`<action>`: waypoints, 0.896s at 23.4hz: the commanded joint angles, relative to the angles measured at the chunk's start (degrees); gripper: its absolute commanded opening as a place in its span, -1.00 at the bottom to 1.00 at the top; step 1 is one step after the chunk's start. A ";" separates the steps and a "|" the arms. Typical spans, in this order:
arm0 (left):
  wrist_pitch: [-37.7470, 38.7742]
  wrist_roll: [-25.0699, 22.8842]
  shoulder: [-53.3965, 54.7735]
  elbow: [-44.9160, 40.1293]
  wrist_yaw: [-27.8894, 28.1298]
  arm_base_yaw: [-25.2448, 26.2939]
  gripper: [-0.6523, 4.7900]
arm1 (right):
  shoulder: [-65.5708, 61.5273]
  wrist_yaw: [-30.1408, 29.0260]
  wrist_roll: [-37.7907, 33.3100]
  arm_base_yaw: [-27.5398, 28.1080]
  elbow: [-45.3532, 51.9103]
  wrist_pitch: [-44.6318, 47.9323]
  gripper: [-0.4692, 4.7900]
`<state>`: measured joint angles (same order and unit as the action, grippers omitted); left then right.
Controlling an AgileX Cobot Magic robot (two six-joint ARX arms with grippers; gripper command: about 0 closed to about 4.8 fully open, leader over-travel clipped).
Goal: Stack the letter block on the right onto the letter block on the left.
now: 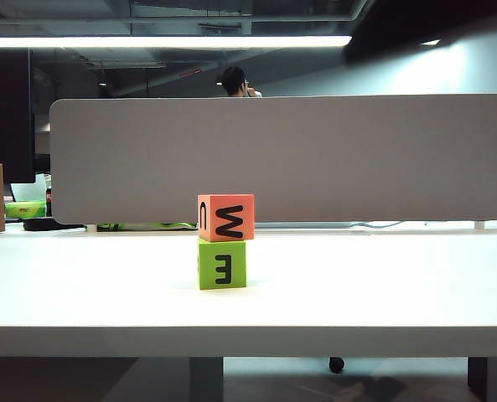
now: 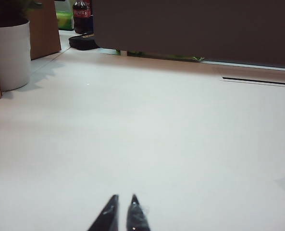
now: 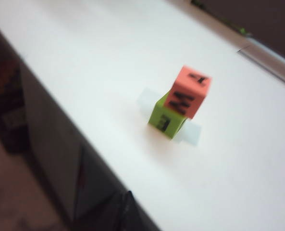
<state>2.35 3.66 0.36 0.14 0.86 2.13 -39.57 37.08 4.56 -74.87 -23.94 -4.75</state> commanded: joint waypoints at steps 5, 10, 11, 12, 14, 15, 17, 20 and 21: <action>-0.70 -0.04 0.02 0.31 -0.22 -0.04 -0.66 | 12.55 -26.12 -0.09 29.00 -0.20 3.67 -0.79; -0.70 -0.07 0.02 0.31 -0.24 -0.02 -0.66 | 22.82 -29.75 -0.11 51.04 1.44 3.69 -0.79; -0.72 -0.07 0.02 0.31 -0.24 -0.02 -0.66 | 24.20 -29.75 -0.11 53.77 1.86 3.74 -0.79; -0.70 -0.07 0.02 0.31 -0.24 -0.04 -0.66 | 25.57 -29.75 -0.11 56.59 2.43 3.74 -0.79; -0.70 -0.07 0.02 0.31 -0.20 0.02 -0.66 | 28.55 -32.44 -0.28 62.66 3.91 3.72 -0.79; -0.72 -0.07 0.02 0.31 -0.22 0.00 -0.66 | 29.92 -34.86 -0.28 65.26 4.76 3.72 -0.79; -0.70 -0.07 0.02 0.31 -0.22 -0.07 -0.67 | 33.16 -37.42 -0.26 70.44 6.75 3.69 -0.79; -0.66 -0.07 0.02 0.31 -0.22 -0.04 -0.66 | 37.24 -38.45 -0.50 75.58 9.49 3.67 -0.79; -0.70 -0.07 0.02 0.31 -0.22 -0.04 -0.66 | 38.51 -38.66 -0.50 76.52 10.27 3.69 -0.79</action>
<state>2.37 3.66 0.36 0.14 0.67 2.13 -2.46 -0.32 4.27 0.93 -14.44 -1.61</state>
